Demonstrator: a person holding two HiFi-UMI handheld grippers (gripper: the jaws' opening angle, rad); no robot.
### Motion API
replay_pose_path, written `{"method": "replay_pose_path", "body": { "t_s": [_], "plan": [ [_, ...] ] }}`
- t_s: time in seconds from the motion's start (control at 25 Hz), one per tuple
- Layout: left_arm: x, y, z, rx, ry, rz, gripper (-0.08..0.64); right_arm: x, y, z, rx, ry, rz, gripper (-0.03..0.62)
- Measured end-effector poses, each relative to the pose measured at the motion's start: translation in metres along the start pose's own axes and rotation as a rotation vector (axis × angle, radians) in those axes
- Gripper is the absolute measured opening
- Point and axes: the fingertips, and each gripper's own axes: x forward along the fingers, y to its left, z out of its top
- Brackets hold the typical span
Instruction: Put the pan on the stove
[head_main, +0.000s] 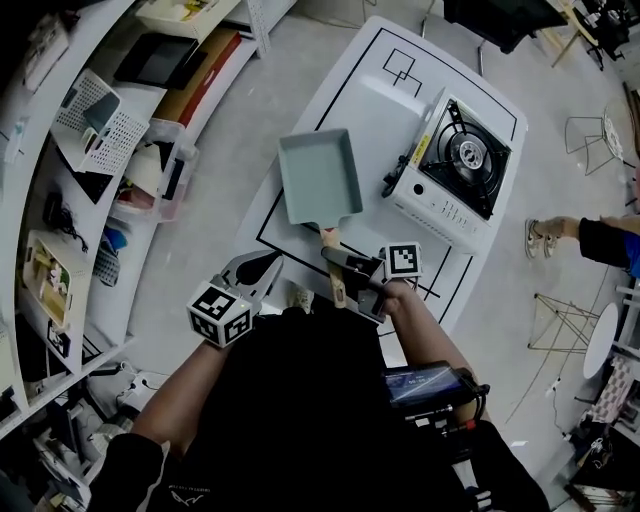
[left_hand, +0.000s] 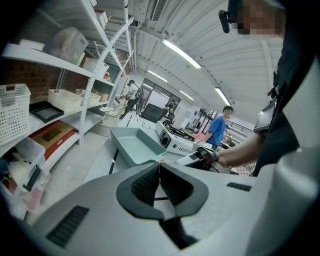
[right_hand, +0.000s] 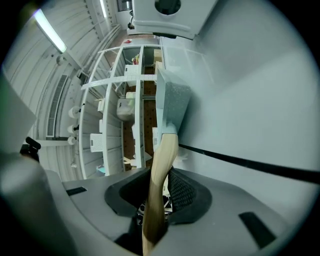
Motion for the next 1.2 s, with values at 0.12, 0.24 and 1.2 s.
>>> {"method": "replay_pose_path", "body": {
  "t_s": [0.12, 0.24, 1.2],
  "plan": [
    [-0.007, 0.006, -0.002, -0.01, -0.007, 0.014, 0.009, 0.002, -0.001, -0.003, -0.002, -0.014, -0.012, 0.124],
    [-0.015, 0.012, -0.004, -0.018, -0.013, 0.029, 0.009, 0.007, 0.001, -0.005, -0.005, -0.02, -0.009, 0.124],
    [-0.036, 0.024, -0.003, -0.008, -0.053, 0.1, 0.009, 0.008, 0.049, -0.008, -0.072, -0.101, 0.034, 0.126]
  ]
}}
